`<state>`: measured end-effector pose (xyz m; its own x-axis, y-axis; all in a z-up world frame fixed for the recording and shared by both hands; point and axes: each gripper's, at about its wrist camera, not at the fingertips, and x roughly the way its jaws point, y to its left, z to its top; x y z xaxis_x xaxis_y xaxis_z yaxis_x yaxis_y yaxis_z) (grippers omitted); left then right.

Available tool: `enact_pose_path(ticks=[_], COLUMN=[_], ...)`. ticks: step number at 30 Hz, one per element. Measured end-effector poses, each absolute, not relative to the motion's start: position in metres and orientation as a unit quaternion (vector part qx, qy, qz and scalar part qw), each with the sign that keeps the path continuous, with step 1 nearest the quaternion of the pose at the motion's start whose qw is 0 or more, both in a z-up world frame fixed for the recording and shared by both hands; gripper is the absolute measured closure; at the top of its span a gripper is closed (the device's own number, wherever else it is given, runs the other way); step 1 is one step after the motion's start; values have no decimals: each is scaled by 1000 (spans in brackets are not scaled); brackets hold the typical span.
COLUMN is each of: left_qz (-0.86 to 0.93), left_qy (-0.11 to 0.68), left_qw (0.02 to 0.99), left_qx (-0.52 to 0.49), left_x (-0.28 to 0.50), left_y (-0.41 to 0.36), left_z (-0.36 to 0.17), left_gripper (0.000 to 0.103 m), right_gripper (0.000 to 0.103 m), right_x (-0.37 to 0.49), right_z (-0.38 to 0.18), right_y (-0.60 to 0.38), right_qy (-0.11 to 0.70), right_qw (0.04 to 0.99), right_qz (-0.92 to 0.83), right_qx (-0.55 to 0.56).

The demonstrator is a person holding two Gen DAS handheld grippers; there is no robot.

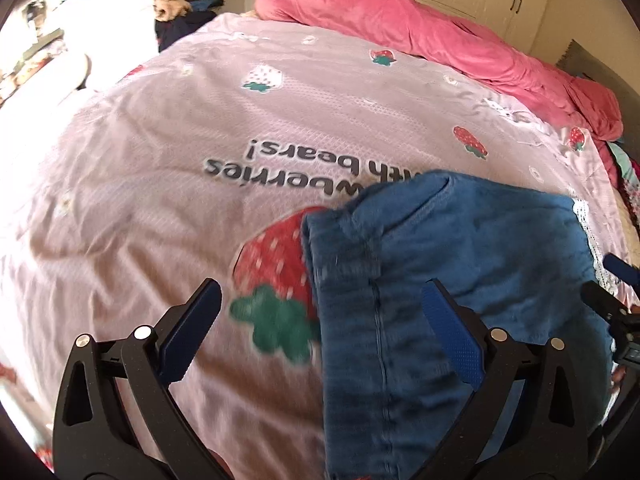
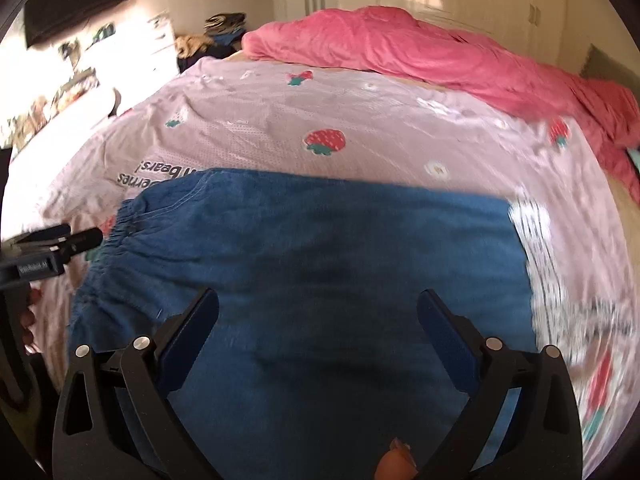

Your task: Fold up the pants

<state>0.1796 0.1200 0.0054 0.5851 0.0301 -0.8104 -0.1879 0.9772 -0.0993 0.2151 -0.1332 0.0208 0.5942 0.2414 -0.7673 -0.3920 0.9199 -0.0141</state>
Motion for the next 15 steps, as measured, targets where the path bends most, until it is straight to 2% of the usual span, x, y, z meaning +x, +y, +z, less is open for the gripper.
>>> enact_pose_path(ticks=[10,11,14,15], left_qz=[24,17,-17,-25], left_qy=[469,470,480,478], left_qw=[882,882,876,877], left_qx=[-33,-33,-38,-41], left_x=[240,242,248,248], left_y=[123,122,121,122], left_z=[-19,-22,-32,-34], left_gripper=[10,16,48,54], right_gripper=[4,4,4,4], right_x=[276,282,306,310], right_z=[11,10,-1,-4], right_y=[-81,-77,-64,-61], right_qy=[393,394,407,411], right_qw=[869,867,849,845], right_qz=[236,240,260,266], right_qx=[-185,-188,-213,-215])
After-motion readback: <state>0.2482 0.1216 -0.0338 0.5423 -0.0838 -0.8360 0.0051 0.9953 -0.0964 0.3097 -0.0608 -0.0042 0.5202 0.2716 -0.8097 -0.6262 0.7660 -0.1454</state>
